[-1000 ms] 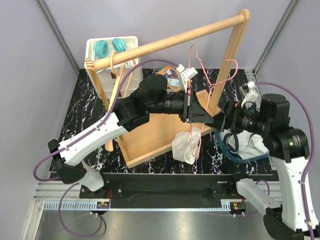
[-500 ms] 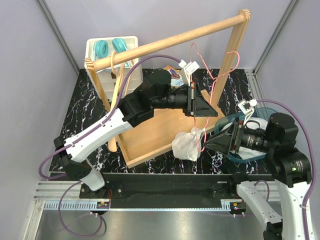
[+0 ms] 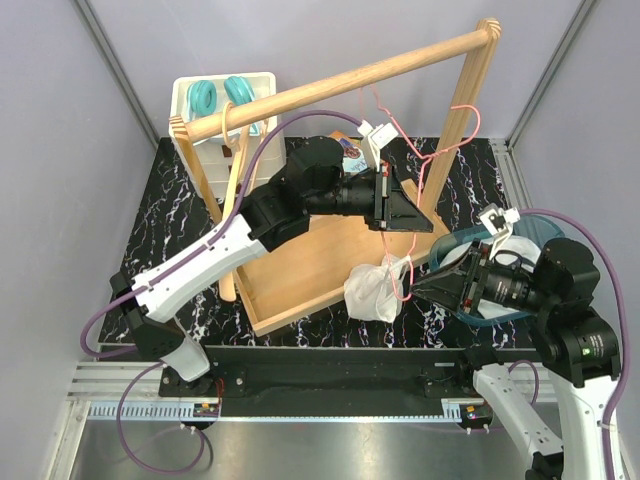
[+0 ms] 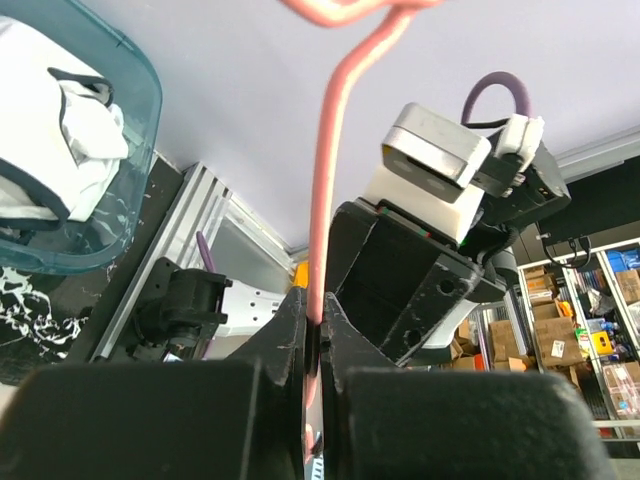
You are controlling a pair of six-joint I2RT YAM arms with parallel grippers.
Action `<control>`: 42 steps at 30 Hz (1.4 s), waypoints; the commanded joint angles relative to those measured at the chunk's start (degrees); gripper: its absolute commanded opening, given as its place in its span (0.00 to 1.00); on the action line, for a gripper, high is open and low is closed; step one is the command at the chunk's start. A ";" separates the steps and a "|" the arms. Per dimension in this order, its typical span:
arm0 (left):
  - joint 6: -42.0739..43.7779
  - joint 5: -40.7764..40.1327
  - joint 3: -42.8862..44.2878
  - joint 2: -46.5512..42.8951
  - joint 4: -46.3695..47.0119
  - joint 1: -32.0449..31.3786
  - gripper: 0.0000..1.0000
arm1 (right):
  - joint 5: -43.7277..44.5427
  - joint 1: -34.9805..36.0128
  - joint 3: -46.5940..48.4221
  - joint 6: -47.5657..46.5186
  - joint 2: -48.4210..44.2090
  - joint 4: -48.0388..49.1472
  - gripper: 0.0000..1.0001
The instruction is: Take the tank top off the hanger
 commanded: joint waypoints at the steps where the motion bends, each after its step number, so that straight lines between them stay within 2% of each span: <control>1: -3.76 4.22 0.11 -2.88 7.75 0.21 0.00 | 5.11 -0.19 1.16 0.48 -0.84 0.71 0.53; 6: -3.76 3.77 -1.65 -3.59 7.67 0.92 0.00 | 7.30 -0.19 3.36 5.31 -2.07 2.04 0.68; 12: -4.37 5.18 -1.83 -3.68 7.40 1.53 0.00 | 17.66 -0.19 0.90 7.69 -5.06 2.12 0.64; 14: -4.81 5.53 -2.44 -4.03 7.05 1.79 0.00 | 17.07 -0.19 0.73 7.78 -4.54 4.23 0.63; 18: -5.60 6.50 -3.23 -4.38 7.84 1.88 0.00 | 11.03 -0.19 -2.16 8.04 -1.64 5.20 0.60; 24: -7.36 7.56 -4.20 -4.30 9.95 2.15 0.00 | 0.57 -0.19 -8.32 10.69 -0.41 14.78 0.62; 32: -7.98 8.35 -4.73 -4.38 10.30 2.15 0.00 | -8.14 -0.19 -7.27 7.17 4.34 17.15 0.66; 38: -8.24 8.35 -4.21 -4.21 10.39 2.15 0.00 | -11.58 -0.19 -8.41 6.99 3.38 17.33 0.66; 42: -8.51 8.61 -4.03 -4.21 10.39 2.15 0.00 | -11.50 -0.19 -10.26 8.22 1.36 17.42 0.58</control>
